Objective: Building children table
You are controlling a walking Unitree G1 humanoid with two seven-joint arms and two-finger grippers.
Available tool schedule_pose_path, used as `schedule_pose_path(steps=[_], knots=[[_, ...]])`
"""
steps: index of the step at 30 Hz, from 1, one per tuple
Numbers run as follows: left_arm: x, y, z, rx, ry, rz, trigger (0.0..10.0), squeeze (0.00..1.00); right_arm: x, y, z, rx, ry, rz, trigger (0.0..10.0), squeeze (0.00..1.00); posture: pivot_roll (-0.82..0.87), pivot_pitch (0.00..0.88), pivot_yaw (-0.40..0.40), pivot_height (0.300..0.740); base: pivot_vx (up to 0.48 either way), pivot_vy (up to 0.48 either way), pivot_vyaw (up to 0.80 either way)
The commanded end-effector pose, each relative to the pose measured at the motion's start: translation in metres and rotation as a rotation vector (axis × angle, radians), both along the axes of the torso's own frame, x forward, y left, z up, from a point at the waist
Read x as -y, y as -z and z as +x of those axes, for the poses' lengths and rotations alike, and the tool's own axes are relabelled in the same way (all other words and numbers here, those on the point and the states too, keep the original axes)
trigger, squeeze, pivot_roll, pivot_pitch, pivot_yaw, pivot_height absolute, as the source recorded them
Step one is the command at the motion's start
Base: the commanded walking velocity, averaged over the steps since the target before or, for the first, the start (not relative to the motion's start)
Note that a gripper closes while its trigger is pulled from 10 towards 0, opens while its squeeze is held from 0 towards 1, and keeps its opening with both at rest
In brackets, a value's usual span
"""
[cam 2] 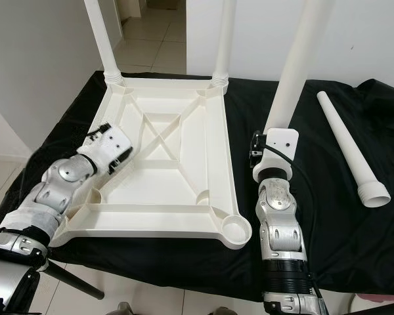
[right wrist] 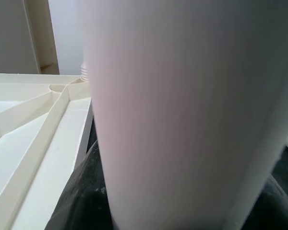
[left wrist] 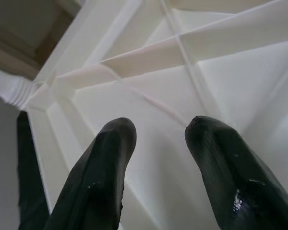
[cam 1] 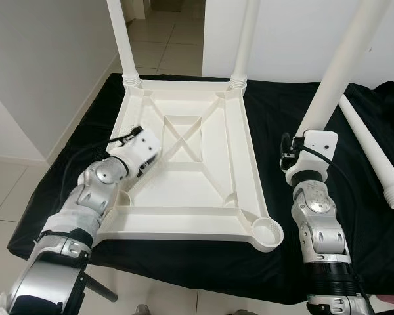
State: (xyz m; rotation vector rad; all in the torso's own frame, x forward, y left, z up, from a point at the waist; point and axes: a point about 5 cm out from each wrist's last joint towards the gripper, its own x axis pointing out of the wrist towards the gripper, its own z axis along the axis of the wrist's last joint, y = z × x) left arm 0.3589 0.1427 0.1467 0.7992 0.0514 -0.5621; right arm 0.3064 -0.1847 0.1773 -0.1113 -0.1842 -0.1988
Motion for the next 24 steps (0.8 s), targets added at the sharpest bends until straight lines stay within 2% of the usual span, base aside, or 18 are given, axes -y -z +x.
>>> schedule_pose_path(steps=[1, 8, 11, 18, 21, 24], knots=[[0.003, 0.010, -0.006, -0.043, 0.054, 0.027, 10.0, 0.00, -0.003, -0.005, 0.003, 0.027, -0.014, -0.006, 10.0, 0.00, -0.08, 0.000, 0.023, 0.740, 0.000, 0.000, 0.00], [0.015, 0.020, -0.015, -0.097, 0.149, 0.035, 10.0, 0.00, -0.004, -0.006, 0.004, 0.031, -0.017, -0.009, 10.0, 0.00, -0.08, 0.000, 0.036, 0.740, 0.000, 0.000, 0.00], [0.029, 0.022, -0.019, -0.112, 0.208, 0.027, 10.0, 0.00, -0.003, -0.006, 0.001, 0.035, -0.001, -0.007, 10.0, 0.00, -0.10, 0.000, 0.058, 0.740, 0.000, 0.000, 0.00], [0.048, 0.023, -0.021, -0.133, 0.260, -0.007, 10.0, 0.00, 0.003, -0.005, -0.003, 0.033, 0.028, -0.003, 10.0, 0.00, -0.12, 0.000, 0.071, 0.740, 0.000, 0.000, 0.00], [0.052, 0.026, -0.023, -0.147, 0.277, -0.010, 10.0, 0.00, 0.004, -0.004, -0.005, 0.031, 0.035, -0.005, 10.0, 0.00, -0.12, 0.000, 0.071, 0.740, 0.000, 0.000, 0.00], [0.054, 0.025, -0.025, -0.166, 0.276, -0.066, 10.0, 0.00, 0.005, -0.004, -0.005, 0.030, 0.038, -0.005, 10.0, 0.00, -0.12, 0.000, 0.073, 0.740, 0.000, 0.000, 0.00]])
